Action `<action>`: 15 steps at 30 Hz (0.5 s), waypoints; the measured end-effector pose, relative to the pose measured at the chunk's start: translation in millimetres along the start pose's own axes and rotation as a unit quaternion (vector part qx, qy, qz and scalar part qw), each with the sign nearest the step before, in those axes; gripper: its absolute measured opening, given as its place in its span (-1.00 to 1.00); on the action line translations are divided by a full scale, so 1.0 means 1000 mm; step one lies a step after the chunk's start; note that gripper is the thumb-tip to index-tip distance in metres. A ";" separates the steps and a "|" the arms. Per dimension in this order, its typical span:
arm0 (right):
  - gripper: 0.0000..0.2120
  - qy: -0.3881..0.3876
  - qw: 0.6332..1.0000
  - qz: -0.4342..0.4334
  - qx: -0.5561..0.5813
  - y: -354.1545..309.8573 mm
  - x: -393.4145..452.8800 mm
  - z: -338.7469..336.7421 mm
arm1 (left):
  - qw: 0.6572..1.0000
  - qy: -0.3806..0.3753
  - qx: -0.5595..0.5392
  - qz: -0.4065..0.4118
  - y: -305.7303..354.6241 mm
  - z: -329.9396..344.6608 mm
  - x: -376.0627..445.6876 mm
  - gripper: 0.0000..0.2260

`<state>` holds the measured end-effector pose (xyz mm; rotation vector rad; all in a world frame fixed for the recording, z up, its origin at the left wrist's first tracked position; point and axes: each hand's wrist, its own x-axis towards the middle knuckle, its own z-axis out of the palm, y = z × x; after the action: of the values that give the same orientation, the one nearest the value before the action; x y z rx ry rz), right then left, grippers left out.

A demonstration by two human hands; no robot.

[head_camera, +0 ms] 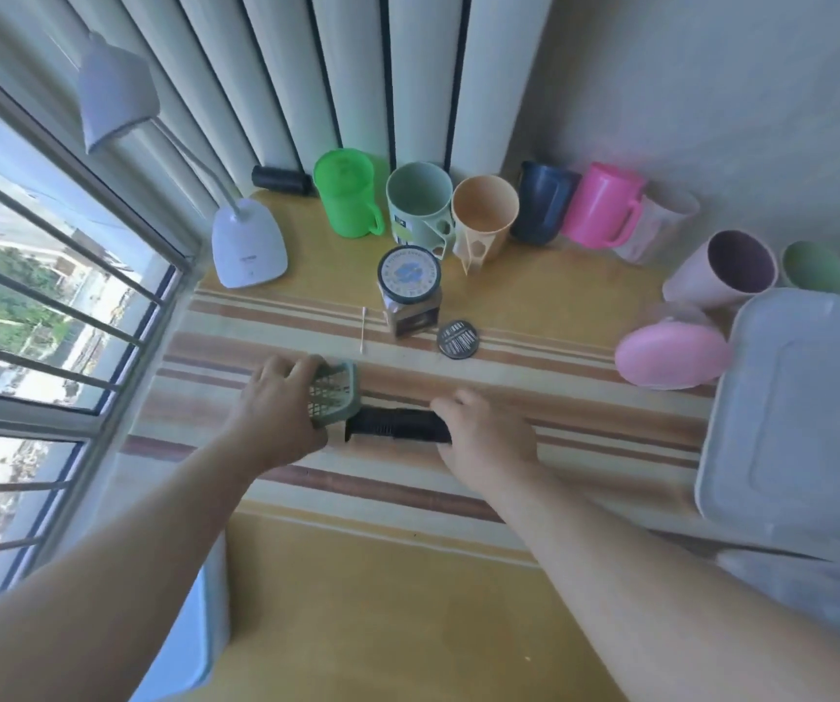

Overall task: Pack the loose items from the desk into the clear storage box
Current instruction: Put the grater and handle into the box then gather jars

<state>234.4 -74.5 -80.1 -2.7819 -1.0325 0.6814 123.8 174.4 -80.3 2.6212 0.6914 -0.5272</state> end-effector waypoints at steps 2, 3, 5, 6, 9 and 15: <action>-0.70 0.010 1.000 -0.025 0.012 0.006 -0.021 -0.009 | 0.998 -0.002 -0.061 0.003 0.005 0.010 -0.033 -0.20; -0.70 0.020 0.999 -0.036 0.010 0.011 -0.031 -0.016 | 0.997 -0.008 -0.078 0.009 0.008 0.013 -0.047 -0.19; -0.73 0.040 0.998 -0.042 -0.001 0.029 -0.055 -0.038 | 0.996 -0.008 -0.081 0.047 0.024 0.012 -0.070 -0.19; -0.74 0.050 0.998 -0.041 -0.004 0.042 -0.069 -0.050 | 0.994 -0.005 -0.085 0.069 0.038 0.008 -0.079 -0.17; -0.73 0.085 0.996 -0.027 -0.009 0.085 -0.120 -0.089 | 0.985 0.014 -0.107 0.138 0.094 -0.011 -0.097 -0.04; -0.63 0.217 0.975 0.047 0.017 0.185 -0.266 -0.152 | 0.945 0.086 -0.116 0.292 0.254 -0.032 -0.151 -0.12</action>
<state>233.4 -377.1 111.0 -2.7754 -0.7958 0.0828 144.5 -74.7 79.6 2.4894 -0.0046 -0.0355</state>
